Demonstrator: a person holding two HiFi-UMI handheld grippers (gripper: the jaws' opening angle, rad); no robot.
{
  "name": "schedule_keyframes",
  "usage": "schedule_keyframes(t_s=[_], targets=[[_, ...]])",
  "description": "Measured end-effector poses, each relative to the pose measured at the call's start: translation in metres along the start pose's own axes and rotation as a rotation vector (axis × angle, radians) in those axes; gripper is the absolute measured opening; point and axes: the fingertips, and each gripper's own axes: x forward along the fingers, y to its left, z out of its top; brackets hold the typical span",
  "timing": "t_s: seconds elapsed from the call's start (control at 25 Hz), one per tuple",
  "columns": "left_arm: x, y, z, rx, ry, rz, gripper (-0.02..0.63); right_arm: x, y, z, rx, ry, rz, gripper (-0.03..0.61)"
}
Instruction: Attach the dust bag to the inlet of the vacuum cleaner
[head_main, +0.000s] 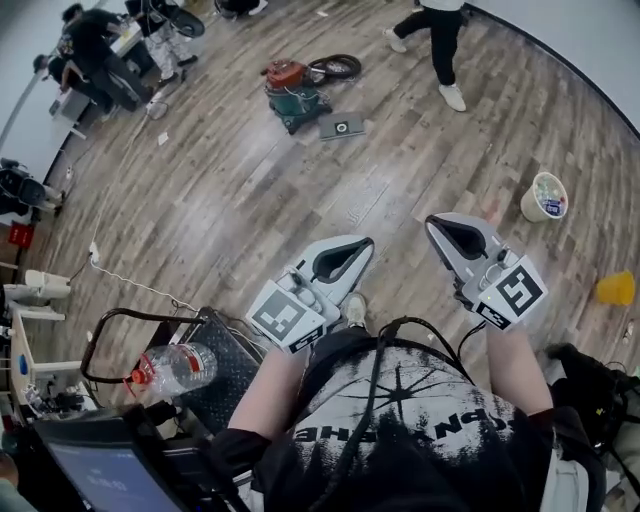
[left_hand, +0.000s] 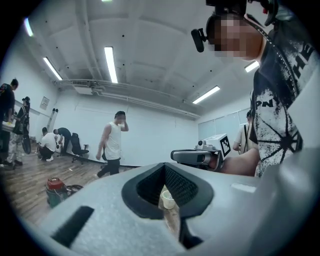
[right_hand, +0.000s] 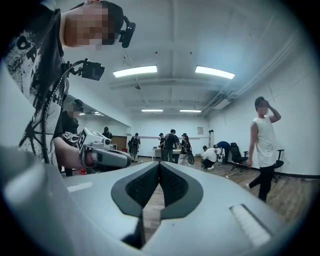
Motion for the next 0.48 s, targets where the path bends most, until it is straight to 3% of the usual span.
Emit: schedule_keyframes(t_s=[0.2, 0.48], targets=[[-0.002, 0.049, 0.014, -0.007, -0.053, 0.007, 0.000, 0.043, -0.021, 0.018, -0.054, 0.018, 0.009, 0.005], [-0.012, 0.097, 0.011, -0.021, -0.046, -0.014, 0.000, 0.099, -0.029, 0.024, -0.092, 0.036, 0.014, 0.005]])
